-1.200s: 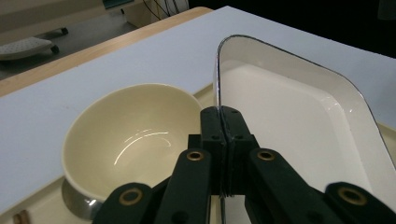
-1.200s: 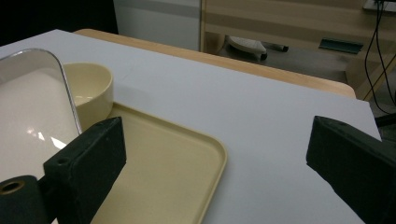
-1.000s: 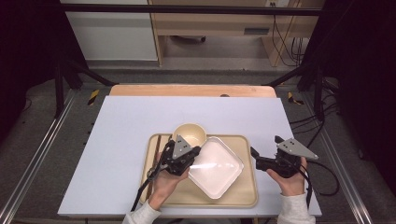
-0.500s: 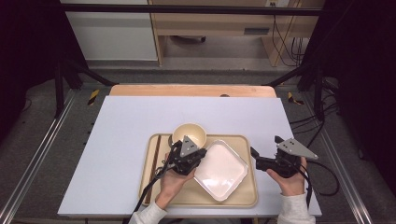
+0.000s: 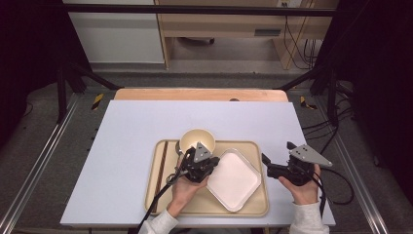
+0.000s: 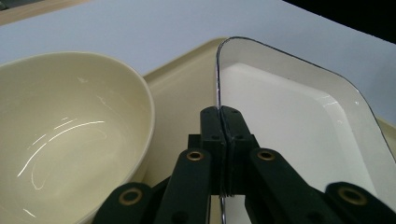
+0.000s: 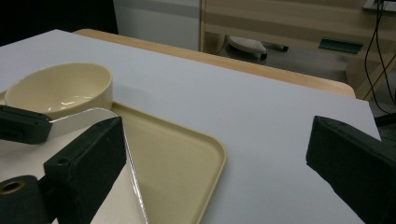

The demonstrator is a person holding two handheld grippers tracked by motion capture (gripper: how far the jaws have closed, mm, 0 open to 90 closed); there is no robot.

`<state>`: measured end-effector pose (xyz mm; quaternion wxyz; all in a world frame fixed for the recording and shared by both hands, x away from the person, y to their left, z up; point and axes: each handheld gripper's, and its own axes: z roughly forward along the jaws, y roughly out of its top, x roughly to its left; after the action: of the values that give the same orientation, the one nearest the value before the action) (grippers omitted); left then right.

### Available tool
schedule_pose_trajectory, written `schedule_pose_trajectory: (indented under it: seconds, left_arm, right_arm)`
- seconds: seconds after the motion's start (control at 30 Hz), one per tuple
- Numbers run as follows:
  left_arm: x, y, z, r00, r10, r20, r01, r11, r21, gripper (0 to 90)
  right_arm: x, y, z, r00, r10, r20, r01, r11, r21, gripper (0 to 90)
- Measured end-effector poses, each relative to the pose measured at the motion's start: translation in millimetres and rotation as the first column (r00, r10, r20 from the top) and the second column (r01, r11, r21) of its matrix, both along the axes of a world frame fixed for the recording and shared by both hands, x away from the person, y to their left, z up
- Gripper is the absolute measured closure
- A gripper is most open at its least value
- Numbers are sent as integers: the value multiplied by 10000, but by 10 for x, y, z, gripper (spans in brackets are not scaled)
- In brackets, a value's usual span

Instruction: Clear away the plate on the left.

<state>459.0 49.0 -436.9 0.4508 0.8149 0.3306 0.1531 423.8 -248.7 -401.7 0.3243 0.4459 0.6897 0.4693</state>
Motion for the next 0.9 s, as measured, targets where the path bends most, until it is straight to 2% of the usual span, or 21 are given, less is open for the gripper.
schedule_pose_trajectory:
  seconds: [0.07,0.27,0.53,0.63,0.8,0.9]
  left_arm:
    - [23,-29,-31,9999,53,-88,-52,9998,168,889]
    - [67,-65,-91,9996,63,-268,-55,9996,281,887]
    - [108,-102,-183,9991,206,-377,-175,9966,806,870]
    - [127,-108,-226,9982,268,-543,-229,9972,706,866]
    - [142,-137,-300,9977,222,-643,-155,9945,1038,853]
    - [152,-147,-328,9968,186,-772,-103,9942,1069,846]
  right_arm:
    - [0,5,1,10000,10,-2,-10,10000,5,53]
    - [1,6,-2,10000,39,-22,-39,10000,-21,53]
    - [6,7,-10,10000,13,-48,-13,10000,-28,53]
    - [6,8,-11,10000,18,-57,-18,10000,-32,53]
    - [8,12,-13,10000,29,-83,-29,10000,-33,53]
    - [11,17,-17,9999,50,-97,-50,10000,-47,53]
